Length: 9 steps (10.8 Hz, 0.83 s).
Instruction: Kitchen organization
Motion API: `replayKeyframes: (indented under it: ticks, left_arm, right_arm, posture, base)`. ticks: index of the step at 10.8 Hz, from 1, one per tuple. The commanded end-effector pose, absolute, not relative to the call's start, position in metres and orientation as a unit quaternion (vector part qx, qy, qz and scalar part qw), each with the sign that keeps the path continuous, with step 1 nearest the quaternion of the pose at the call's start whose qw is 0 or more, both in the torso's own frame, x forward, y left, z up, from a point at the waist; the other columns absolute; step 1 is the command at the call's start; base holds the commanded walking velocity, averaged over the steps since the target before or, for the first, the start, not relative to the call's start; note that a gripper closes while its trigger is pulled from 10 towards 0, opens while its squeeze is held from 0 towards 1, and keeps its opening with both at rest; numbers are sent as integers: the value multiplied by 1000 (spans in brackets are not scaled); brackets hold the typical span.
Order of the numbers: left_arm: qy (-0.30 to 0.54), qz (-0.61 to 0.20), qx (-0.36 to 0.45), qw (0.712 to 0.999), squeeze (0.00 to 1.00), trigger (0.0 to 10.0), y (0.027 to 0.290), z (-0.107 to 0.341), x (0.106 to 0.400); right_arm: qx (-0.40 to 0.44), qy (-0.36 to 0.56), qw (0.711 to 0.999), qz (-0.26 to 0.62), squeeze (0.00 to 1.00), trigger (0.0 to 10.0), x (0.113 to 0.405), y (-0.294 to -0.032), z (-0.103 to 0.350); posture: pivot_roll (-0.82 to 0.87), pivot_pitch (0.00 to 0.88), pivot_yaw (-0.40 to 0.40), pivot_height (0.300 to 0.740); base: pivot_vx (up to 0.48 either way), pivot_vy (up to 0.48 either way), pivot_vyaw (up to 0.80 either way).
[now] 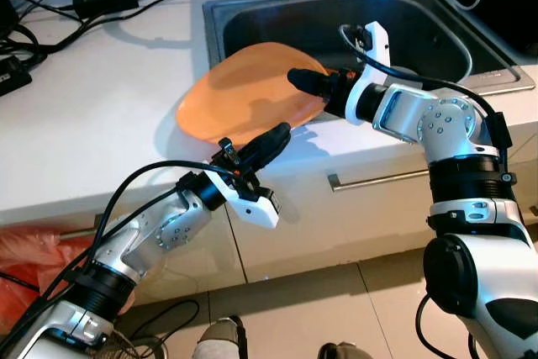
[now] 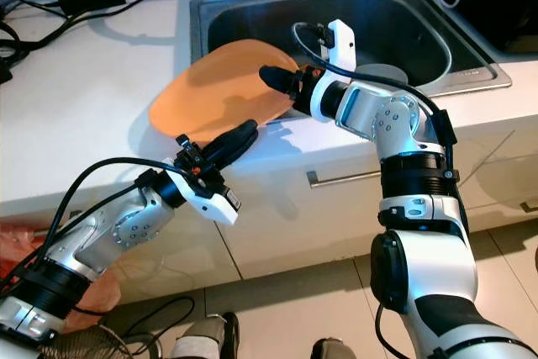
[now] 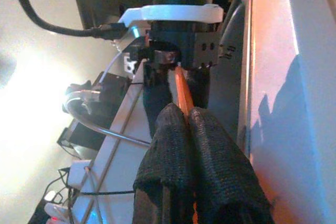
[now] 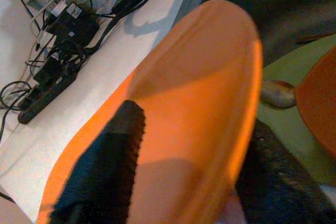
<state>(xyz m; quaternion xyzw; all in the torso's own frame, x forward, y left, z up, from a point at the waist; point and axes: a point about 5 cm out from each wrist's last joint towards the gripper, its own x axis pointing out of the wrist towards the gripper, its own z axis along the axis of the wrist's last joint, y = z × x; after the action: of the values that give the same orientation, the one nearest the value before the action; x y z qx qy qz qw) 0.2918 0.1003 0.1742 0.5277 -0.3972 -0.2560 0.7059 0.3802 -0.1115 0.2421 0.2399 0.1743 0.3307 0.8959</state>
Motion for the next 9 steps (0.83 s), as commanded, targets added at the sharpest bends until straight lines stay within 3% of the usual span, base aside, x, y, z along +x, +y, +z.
replayKeyframes:
  ticks: [1,3,4,5,6,7,9]
  left_arm:
    - [-446,-233,509,698,0,0,95,196,290]
    - [-466,-225,478,710,0,0,94,206,287]
    - [-471,-223,476,708,0,1373,92,209,288]
    - [-473,-223,476,707,0,667,92,210,288]
    - [-472,-226,477,706,0,1020,91,208,288]
    - [-471,-228,477,706,0,1569,91,207,287]
    - [-469,-228,476,708,0,3882,91,207,287]
  right_arm:
    - [233,192,893,335,0,0,378,-108,235]
    - [233,193,893,334,0,0,377,-108,233]
    - [236,193,892,335,0,0,376,-107,233]
    - [237,195,891,336,0,0,376,-106,233]
    - [236,199,891,334,0,0,376,-106,231]
    - [235,200,891,332,0,0,376,-108,230]
    - [236,200,892,329,0,0,377,-109,230]
  posture:
    - [179,132,33,740]
    - [177,131,35,740]
    - [178,131,36,740]
    - [177,130,36,740]
    - [177,132,38,740]
    - [177,133,38,740]
    - [177,137,40,740]
  base:
    - [0,0,0]
    - [0,0,0]
    - [0,0,0]
    - [0,0,0]
    - [0,0,0]
    - [0,0,0]
    - [0,0,0]
